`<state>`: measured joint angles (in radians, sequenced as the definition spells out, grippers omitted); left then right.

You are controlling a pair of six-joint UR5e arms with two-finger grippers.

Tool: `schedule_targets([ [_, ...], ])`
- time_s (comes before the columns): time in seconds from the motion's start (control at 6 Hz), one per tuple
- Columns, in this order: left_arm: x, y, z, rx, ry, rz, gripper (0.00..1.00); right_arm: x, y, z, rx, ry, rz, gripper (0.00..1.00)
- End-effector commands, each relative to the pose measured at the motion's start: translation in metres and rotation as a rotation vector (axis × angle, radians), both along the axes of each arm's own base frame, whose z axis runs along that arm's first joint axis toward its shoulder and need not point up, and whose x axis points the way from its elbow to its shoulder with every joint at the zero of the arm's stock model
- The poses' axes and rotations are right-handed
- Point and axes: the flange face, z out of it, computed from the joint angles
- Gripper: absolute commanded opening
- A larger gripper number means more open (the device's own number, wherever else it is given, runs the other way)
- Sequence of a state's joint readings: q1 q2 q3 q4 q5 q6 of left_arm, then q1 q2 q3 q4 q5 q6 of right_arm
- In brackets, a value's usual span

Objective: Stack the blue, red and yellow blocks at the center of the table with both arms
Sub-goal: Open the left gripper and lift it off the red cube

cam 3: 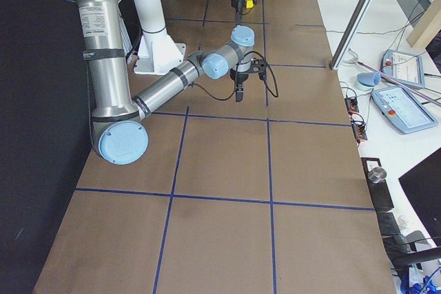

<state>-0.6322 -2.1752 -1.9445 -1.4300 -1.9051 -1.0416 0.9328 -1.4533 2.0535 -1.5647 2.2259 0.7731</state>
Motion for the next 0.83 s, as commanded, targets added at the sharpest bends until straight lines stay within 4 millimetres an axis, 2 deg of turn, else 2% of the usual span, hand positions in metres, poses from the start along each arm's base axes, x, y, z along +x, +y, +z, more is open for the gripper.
schedule_targets([
  [0.0,-0.103,-0.008,0.077,0.059,-0.079,0.050,1.00,0.001,0.000,0.001,-0.002,0.001,0.001,1.00],
  [0.17,-0.156,-0.029,0.114,-0.013,-0.081,0.001,1.00,0.001,0.000,0.000,0.001,-0.001,0.001,1.00],
  [0.33,-0.196,-0.040,0.153,-0.082,-0.090,-0.024,1.00,0.001,0.000,-0.001,0.002,-0.001,0.001,1.00],
  [0.5,-0.220,-0.057,0.195,-0.208,-0.078,-0.040,1.00,0.001,0.001,-0.002,0.003,-0.002,0.001,1.00],
  [0.67,-0.231,-0.074,0.230,-0.294,-0.091,-0.064,1.00,0.002,0.001,-0.004,0.007,-0.005,0.001,1.00],
])
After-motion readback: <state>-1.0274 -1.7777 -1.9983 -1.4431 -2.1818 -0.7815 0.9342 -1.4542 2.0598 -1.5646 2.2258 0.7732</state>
